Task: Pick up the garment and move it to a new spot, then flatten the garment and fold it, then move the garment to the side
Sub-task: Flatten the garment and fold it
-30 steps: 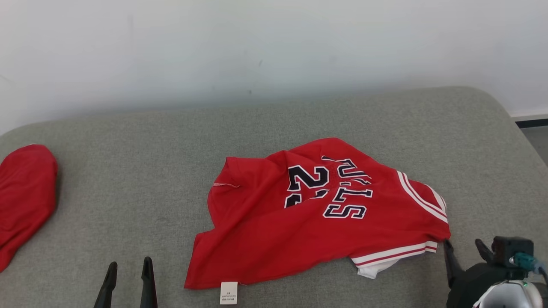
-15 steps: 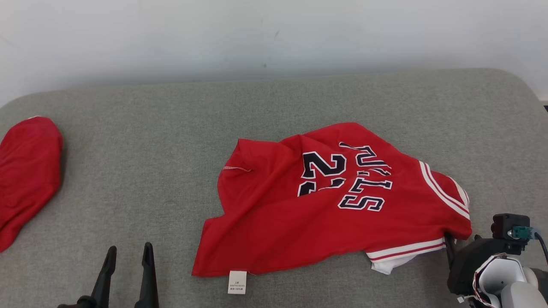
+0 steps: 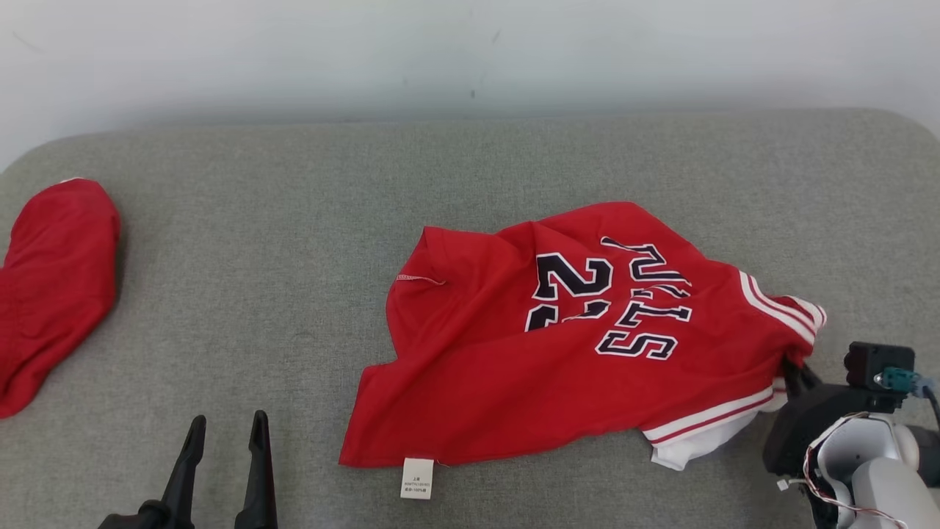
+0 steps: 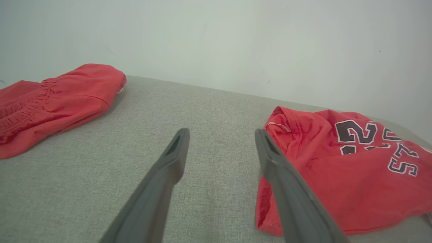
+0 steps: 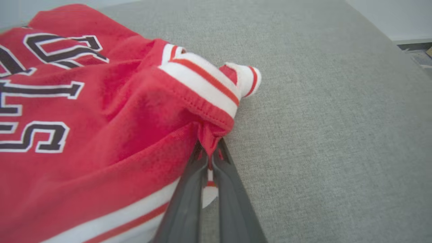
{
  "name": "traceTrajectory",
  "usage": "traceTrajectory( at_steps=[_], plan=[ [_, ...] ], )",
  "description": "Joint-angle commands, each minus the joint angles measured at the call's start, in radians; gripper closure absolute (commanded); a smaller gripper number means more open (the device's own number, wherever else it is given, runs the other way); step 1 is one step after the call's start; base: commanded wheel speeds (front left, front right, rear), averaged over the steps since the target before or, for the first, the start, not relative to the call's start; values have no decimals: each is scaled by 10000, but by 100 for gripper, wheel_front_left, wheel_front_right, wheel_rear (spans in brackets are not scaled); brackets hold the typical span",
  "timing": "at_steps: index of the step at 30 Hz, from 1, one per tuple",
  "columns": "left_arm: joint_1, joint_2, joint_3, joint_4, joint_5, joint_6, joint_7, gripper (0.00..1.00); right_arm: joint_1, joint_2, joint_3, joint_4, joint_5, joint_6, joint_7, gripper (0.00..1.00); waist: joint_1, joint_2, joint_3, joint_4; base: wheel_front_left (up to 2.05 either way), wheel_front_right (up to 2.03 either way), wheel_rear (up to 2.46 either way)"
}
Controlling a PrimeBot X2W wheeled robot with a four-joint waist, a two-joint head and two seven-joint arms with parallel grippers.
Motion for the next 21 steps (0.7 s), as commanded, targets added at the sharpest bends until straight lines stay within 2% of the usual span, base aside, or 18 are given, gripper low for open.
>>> traceTrajectory(
  at_steps=[1,6,10,11,15,18,21],
  plan=[
    [-62,-13,25,34,52,-1,-10,0,76,-24,39,-300,83,-23,-154,100,-1,-1,-100,-3,0,0,0],
    [162,-20,66,44,4,44,-11,0,788,253,99,-2005,296,-24,206,100,-1,-1,-328,-99,0,0,0],
    [240,-25,46,24,-60,61,-11,0,1693,522,84,-4146,483,-23,1056,100,-1,-1,-448,-207,0,0,0],
    [288,-25,28,26,-95,81,-11,0,2179,633,82,-5257,532,-24,1446,100,-1,-1,-492,-264,0,0,0],
    [319,-24,-53,50,-164,93,-11,0,3050,814,39,-7165,642,-23,2225,100,-1,-1,-540,-319,0,0,0],
    [327,-23,-114,67,-181,121,-9,0,3515,859,-3,-8258,740,-23,2692,100,-1,-1,-576,-329,0,0,0],
    [339,-23,-141,83,-185,130,-11,0,3710,875,-44,-8715,881,-24,2906,100,-1,-1,-598,-343,0,0,0]
  ],
)
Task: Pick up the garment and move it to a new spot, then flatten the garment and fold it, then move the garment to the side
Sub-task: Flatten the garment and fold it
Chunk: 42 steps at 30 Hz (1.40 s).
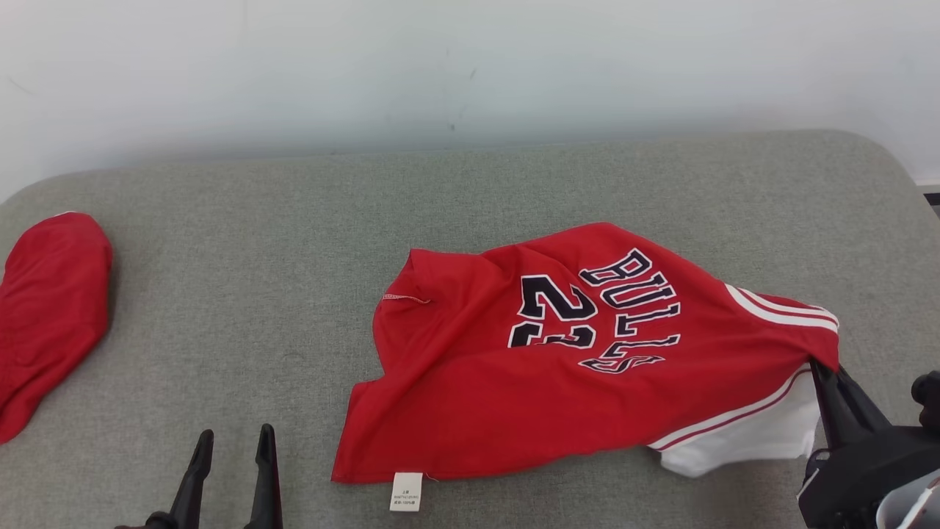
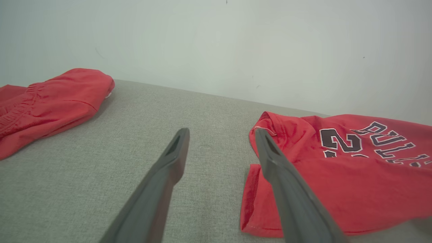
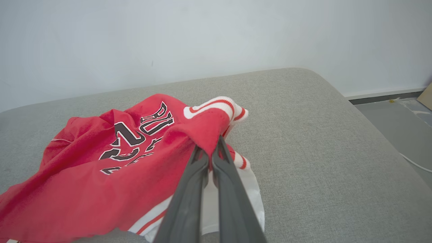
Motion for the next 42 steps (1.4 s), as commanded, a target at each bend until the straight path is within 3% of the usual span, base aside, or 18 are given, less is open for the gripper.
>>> traceTrajectory(
  at_steps=[1,4,7,17,24,25,26,27,33,42],
  plan=[
    [105,-10,-2,23,-48,43,-11,0,177,18,-47,-69,86,-23,96,100,0,0,-15,-7,0,0,0],
    [129,-10,-34,46,-70,42,-9,0,165,22,-123,129,0,-23,347,100,0,0,-19,-2,0,0,0],
    [72,-11,-85,53,-96,35,-9,0,-290,23,-53,1068,-252,-23,447,100,0,0,46,38,0,0,0],
    [-353,-10,-340,138,-7,-78,-11,0,-3592,-710,128,5802,-741,-23,-909,100,0,0,488,534,0,0,0],
    [-712,-7,-472,188,-54,-140,-9,0,-5473,-972,99,8389,-1044,-23,-1840,100,0,0,900,1004,0,0,0],
    [-746,-9,-497,207,-66,-147,-11,0,-5648,-996,65,8687,-1075,-23,-1939,89,0,0,936,1056,0,0,0],
    [-782,-7,-515,225,-76,-151,-9,0,-5801,-997,45,8965,-1105,-23,-2043,5,0,0,952,1092,0,0,0],
    [-811,-9,-519,239,-91,-149,-9,0,-5918,-993,35,9183,-1139,-23,-2170,0,0,0,959,1114,0,0,0],
    [-661,-9,-362,281,-131,-38,-11,0,-5942,-1066,249,9709,-1159,-23,-3129,0,0,0,743,946,0,0,0],
    [-191,-9,6,366,-93,119,-9,0,-4785,-1336,1385,8607,-1033,-23,-5321,0,0,0,13,326,0,0,0]
  ],
)
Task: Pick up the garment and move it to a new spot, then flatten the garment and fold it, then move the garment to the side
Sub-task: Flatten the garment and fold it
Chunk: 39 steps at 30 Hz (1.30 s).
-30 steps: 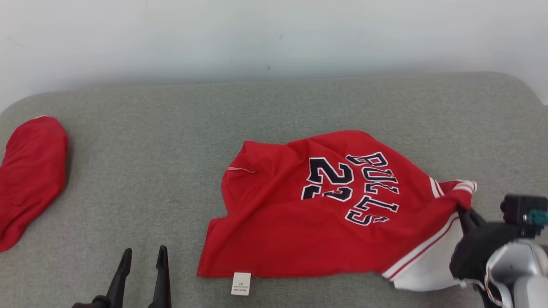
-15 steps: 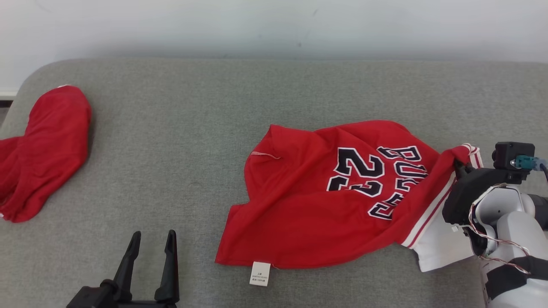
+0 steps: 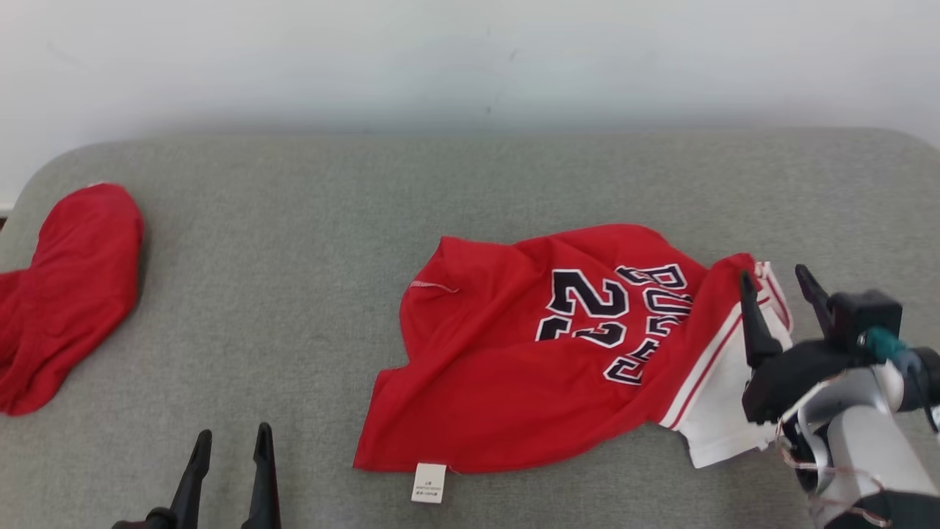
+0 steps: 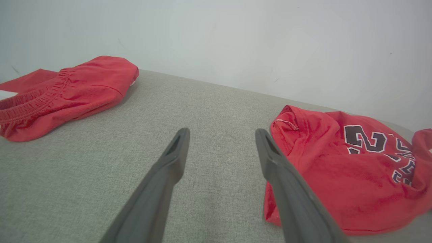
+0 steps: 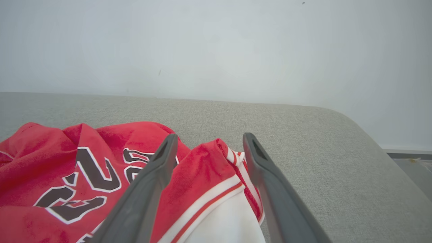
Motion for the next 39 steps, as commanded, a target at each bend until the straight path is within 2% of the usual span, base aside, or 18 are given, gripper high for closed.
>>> traceTrajectory(
  at_steps=[1,5,11,25,39],
  plan=[
    [165,-4,74,51,13,47,-7,0,355,-101,199,-229,129,-23,-298,0,1,0,-467,-416,0,0,0],
    [394,-2,235,54,84,93,-7,0,1225,-180,1016,-1132,428,-23,-1242,0,1,0,-853,-685,0,0,0],
    [626,-4,340,9,103,215,-7,0,2418,-414,1626,-2042,707,-23,-1819,0,1,0,-1220,-951,0,0,0],
    [872,-4,145,398,307,23,-9,0,4368,-279,1301,-2593,922,-23,-2060,0,1,0,-1749,-1109,0,0,0],
    [943,-4,97,662,205,18,-7,0,4437,-89,1216,-2489,853,-24,-1996,0,1,0,-1797,-1244,0,0,0]
  ],
)
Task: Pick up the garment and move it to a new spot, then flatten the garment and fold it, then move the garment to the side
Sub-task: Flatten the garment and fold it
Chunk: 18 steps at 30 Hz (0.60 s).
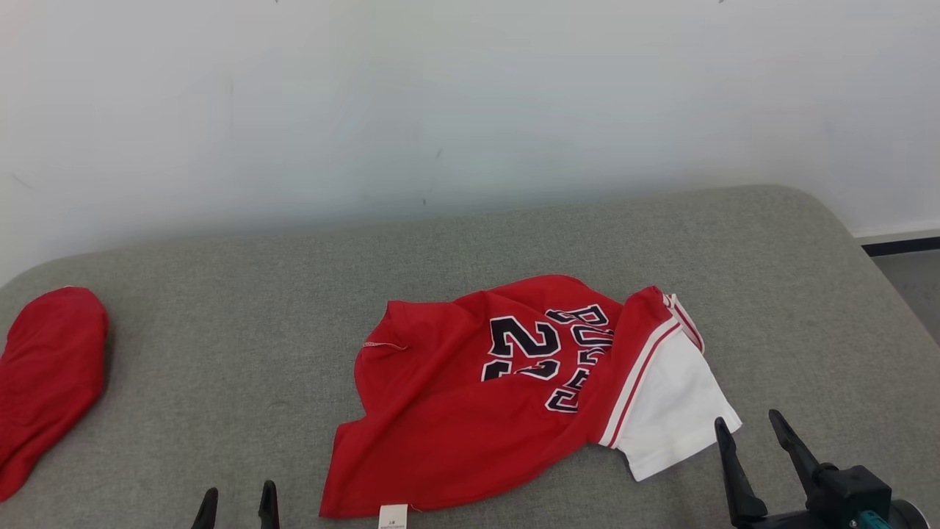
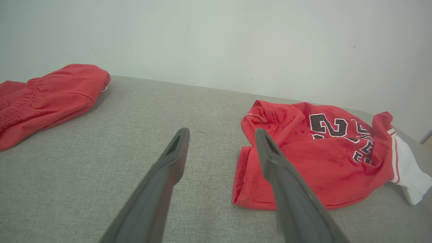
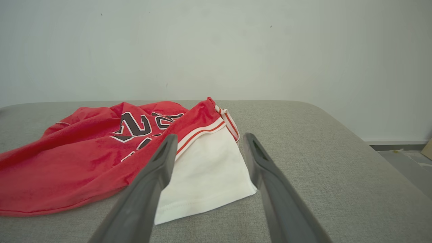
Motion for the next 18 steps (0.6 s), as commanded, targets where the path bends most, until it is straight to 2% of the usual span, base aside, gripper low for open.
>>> traceTrajectory(
  at_steps=[1,11,18],
  plan=[
    [62,-2,25,35,10,-15,-9,0,-13,54,-46,26,-49,-25,7,0,1,1,-8,13,0,0,0],
    [119,-2,-47,136,44,-182,-9,0,-113,43,-227,-13,-178,-25,190,0,1,1,16,58,0,0,0],
    [-375,63,-861,1239,189,-436,37,0,-783,113,-845,639,-277,-26,1412,0,1,1,252,53,0,0,0]
  ],
)
